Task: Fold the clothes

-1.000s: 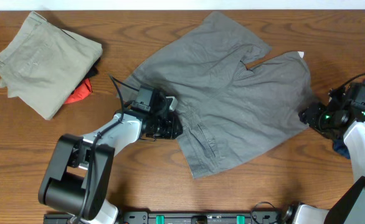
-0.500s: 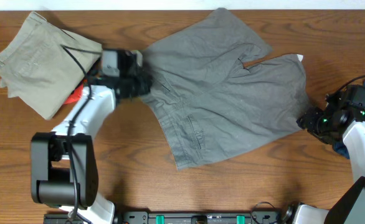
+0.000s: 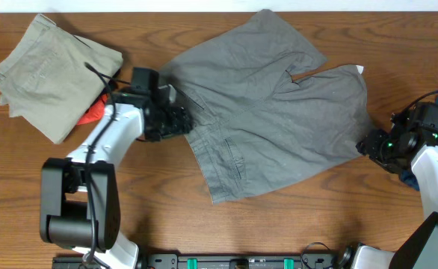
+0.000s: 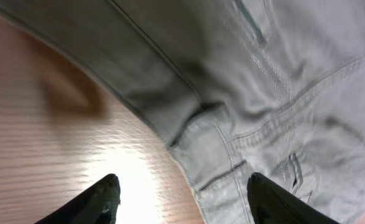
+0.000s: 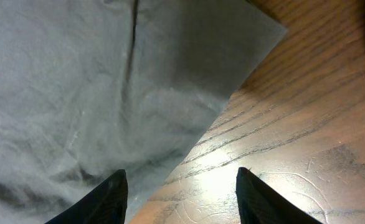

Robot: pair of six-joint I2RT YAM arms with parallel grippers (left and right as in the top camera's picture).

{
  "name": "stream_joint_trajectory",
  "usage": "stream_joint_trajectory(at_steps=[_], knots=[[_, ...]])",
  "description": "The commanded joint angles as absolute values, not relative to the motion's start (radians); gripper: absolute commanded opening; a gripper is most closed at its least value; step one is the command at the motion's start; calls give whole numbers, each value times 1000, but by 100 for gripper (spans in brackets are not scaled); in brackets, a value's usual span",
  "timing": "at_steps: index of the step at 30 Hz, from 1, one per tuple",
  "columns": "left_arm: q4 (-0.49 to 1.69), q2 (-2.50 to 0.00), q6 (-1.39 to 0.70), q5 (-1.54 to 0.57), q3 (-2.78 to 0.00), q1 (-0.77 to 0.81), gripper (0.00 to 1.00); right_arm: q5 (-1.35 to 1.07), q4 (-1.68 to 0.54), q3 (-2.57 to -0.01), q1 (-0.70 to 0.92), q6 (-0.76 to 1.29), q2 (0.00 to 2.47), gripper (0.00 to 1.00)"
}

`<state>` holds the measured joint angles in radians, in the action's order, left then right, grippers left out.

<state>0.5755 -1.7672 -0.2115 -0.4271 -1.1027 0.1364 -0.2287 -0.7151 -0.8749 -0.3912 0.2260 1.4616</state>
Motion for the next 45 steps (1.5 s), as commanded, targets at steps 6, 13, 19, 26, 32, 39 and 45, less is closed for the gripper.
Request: stream_joint_trajectory(at_steps=[6,13,19,26,32,39,45], knots=[[459,-1863,-215,-448,-1023,237,69,-220,-731,-871,-385,215,1459,55],[370,-1944,-195,-393,-1023,242,6,-210,-730,-871,-385,215,1459,55],[424,-1942,-252,-276,-1129,115,6,-207,-730,-871,-385,215,1459,55],[581,-1941,-267,-283,-1299,-14,7,-207,-737,-871,-384,215,1459,56],[871,-1940,-267,-304,-1304,-6,96,-237,-746,-869,-337,215,1459,59],[1098,-1940,-298,-306,-1233,6,95,-228,-743,-842,-223,263,1459,60],[1055,-1939,-321,-305,-1143,40,85,-229,-624,-764,-164,330,1460,56]])
